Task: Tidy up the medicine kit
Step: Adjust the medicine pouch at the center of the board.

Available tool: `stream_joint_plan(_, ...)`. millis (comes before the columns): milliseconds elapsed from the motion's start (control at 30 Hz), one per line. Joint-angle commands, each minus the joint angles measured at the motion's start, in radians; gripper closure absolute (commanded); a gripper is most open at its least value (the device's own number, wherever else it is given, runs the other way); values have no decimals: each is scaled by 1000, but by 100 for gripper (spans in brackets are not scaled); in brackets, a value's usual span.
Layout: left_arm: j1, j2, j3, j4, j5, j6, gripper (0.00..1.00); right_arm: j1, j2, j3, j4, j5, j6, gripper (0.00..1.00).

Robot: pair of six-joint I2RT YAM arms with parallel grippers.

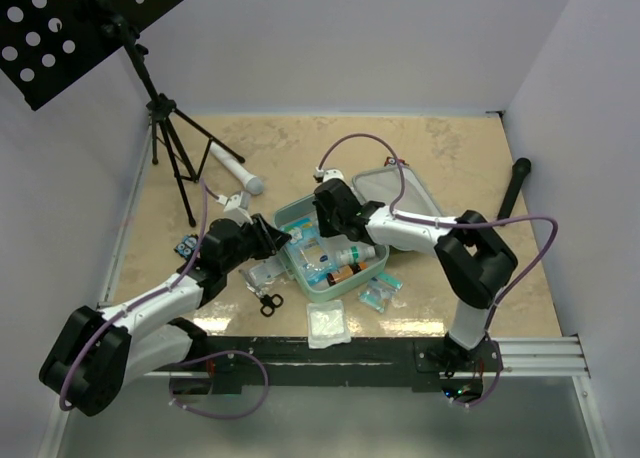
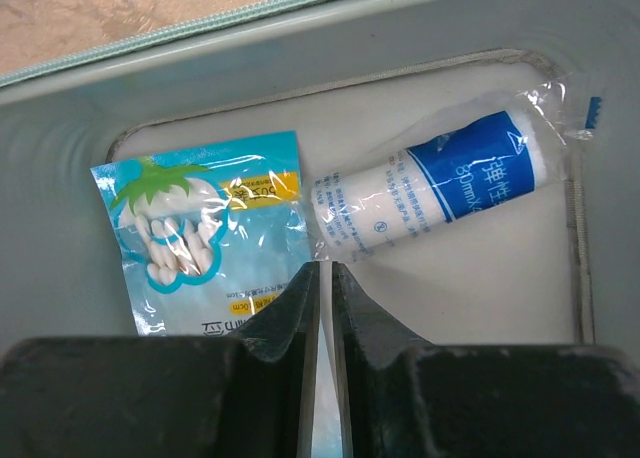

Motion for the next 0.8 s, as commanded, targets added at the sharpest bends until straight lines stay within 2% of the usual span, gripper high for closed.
stream_joint_plan(0, 2, -12, 22, -20, -11, 10, 64, 6, 28, 17, 42, -7, -13, 87)
stream_joint_plan(400, 1, -47, 45, -104, -25, 30, 64, -17, 91, 45, 74, 41, 28, 88)
stream_joint_plan(633, 1, -58, 41, -116, -41, 27, 64, -25, 74, 54, 82, 58, 24, 86)
stream_joint_plan(767, 2, -55, 50, -130, -54, 26, 64, -25, 13, 29, 89, 52, 1, 83)
